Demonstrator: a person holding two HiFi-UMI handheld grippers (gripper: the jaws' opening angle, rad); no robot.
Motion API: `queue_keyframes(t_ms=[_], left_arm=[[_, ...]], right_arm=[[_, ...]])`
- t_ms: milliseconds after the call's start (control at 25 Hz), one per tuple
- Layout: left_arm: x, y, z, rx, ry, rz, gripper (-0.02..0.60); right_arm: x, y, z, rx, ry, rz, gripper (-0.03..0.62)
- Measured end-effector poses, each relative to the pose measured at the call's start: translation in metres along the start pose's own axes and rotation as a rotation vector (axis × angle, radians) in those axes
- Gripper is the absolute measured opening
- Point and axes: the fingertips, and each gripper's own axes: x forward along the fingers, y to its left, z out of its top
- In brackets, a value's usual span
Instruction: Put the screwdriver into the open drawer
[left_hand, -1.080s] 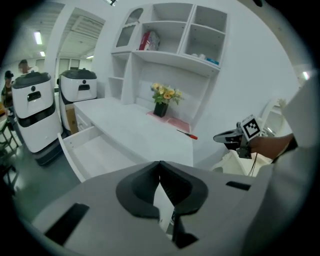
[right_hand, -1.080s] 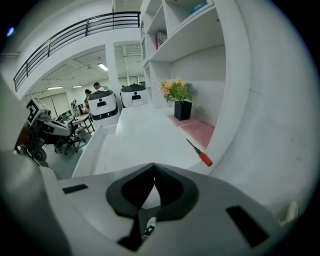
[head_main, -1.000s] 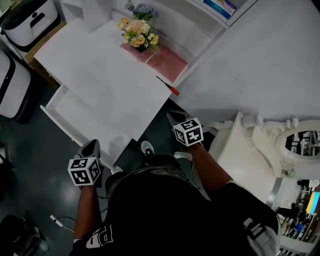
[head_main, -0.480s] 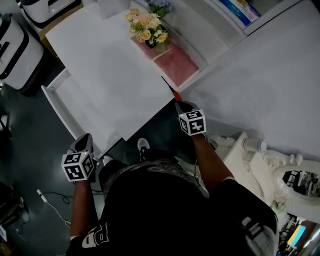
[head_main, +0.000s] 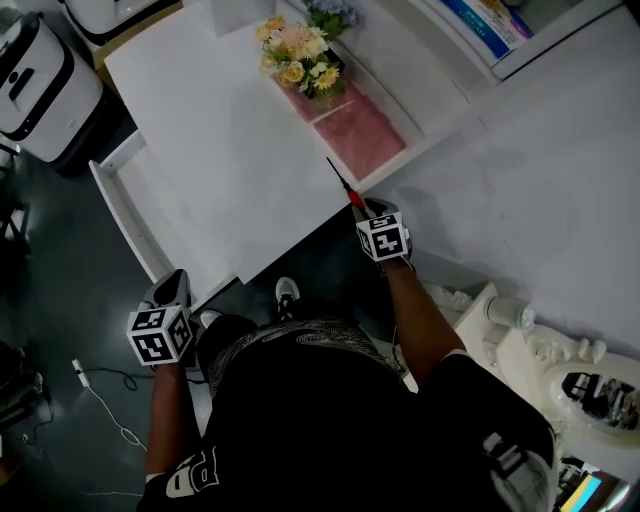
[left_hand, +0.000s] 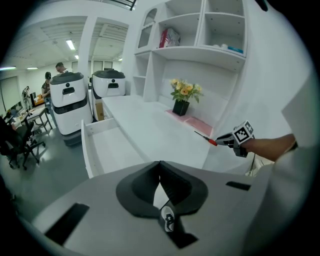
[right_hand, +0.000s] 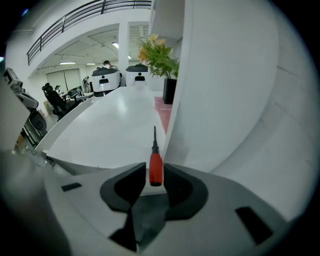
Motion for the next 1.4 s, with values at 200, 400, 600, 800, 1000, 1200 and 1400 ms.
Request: queue_keyframes(t_ms=[200,400,600,800,1000,1200,1400], left_arm=[[0.001,-0.01,0.003,-0.004,0.002,0.002,0.015],[0.002,-0.016,0.002,-0.005,0.012,0.008,0.015],[-0.001,-0.017,0.004,-0.004,0.01,0.016,0.015],[-0.002,-0.019,0.007,-0.008,0.005,0.009,0.015],[-0.002,-0.015,0.007,-0.004,0.003,0.011,0.015],[-0.002,-0.017,0.011,-0.01,-0.01,0.0,0.015],[0.0,-0.02,0.011,-0.035,-0.018,-0.022,0.015]], right_arm=[[0.016,-0.003,-0.006,0.045,0.035,0.055,0.15],[0.03,-0.001,-0.011,0.116,0.063,0.125,0.164],[0.038,-0.001,-0.015,0.267,0.072,0.202,0.164],[0.04,-0.003,-0.019,0.428,0.076,0.258,0.167],[0.035,0.002,-0.016,0.453,0.07,0.281,0.121],[0.026,0.016,-0.014,0.576,0.045,0.357,0.115],[0.012,0.046,-0.002,0.894,-0.003,0.556,0.113]])
